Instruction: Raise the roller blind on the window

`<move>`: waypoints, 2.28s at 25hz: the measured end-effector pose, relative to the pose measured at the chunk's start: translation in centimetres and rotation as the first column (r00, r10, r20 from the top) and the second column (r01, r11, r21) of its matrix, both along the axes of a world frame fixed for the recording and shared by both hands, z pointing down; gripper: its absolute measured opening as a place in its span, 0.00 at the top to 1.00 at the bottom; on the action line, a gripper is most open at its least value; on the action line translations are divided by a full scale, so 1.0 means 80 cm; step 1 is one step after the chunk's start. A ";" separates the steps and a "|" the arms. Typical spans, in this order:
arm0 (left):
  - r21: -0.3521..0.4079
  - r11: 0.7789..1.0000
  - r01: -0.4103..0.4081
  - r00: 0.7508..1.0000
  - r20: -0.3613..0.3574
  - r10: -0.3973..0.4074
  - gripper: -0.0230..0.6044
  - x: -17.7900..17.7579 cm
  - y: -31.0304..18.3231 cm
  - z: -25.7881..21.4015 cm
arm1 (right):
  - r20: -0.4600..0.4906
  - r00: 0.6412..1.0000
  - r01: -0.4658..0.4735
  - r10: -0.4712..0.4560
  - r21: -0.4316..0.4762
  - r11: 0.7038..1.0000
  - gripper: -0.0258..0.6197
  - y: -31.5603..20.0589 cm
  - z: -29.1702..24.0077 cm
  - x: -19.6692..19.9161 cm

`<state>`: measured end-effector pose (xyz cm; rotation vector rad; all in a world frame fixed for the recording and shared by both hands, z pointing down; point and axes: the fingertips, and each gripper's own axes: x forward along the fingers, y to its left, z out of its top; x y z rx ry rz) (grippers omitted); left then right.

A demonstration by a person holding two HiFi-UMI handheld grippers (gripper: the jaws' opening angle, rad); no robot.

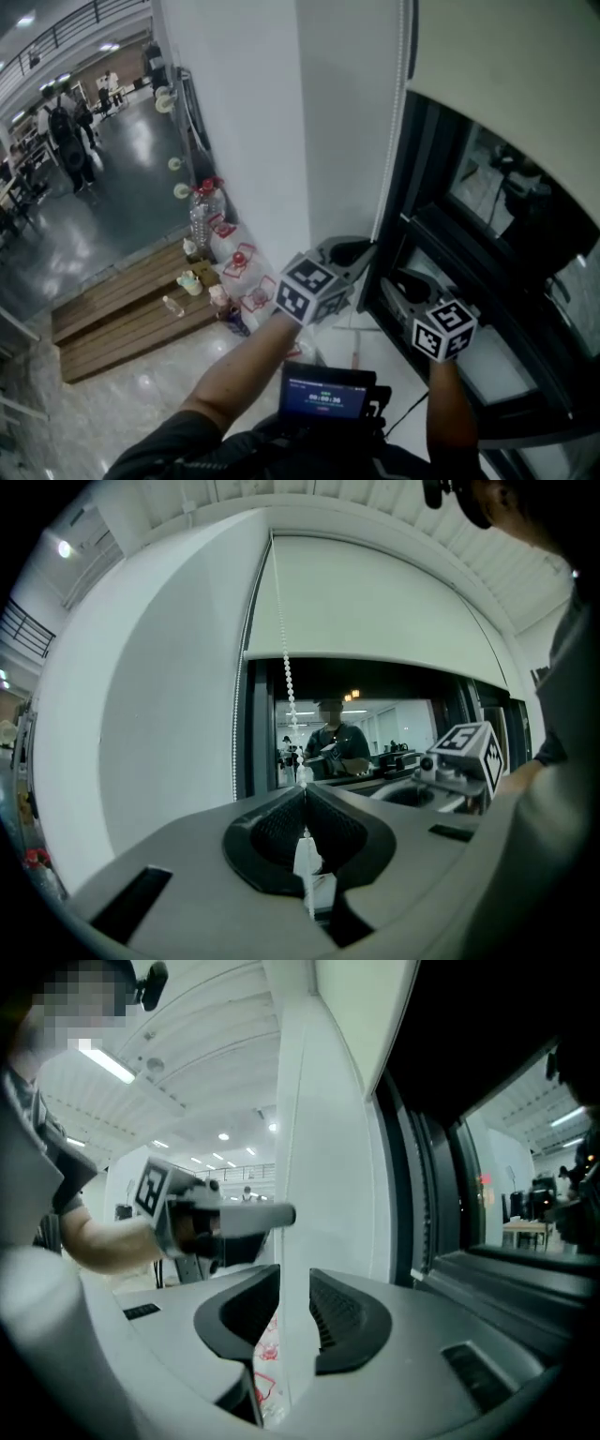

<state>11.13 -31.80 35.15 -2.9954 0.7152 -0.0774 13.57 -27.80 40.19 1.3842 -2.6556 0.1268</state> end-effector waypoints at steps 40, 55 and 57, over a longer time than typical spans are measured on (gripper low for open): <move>-0.074 0.996 -0.041 0.999 0.005 0.042 0.94 0.017 0.013 0.045 | 0.160 0.978 0.078 -0.133 0.310 0.948 0.95 -0.064 -0.226 -0.046; -0.180 0.983 -0.033 0.995 0.084 0.049 0.94 0.022 0.011 0.126 | 0.158 0.983 0.059 -0.095 0.222 0.973 0.95 -0.065 -0.140 -0.044; -0.204 0.978 -0.047 0.996 0.066 0.062 0.95 0.020 0.008 0.129 | 0.160 0.984 0.049 -0.085 0.218 0.975 0.95 -0.065 -0.140 -0.042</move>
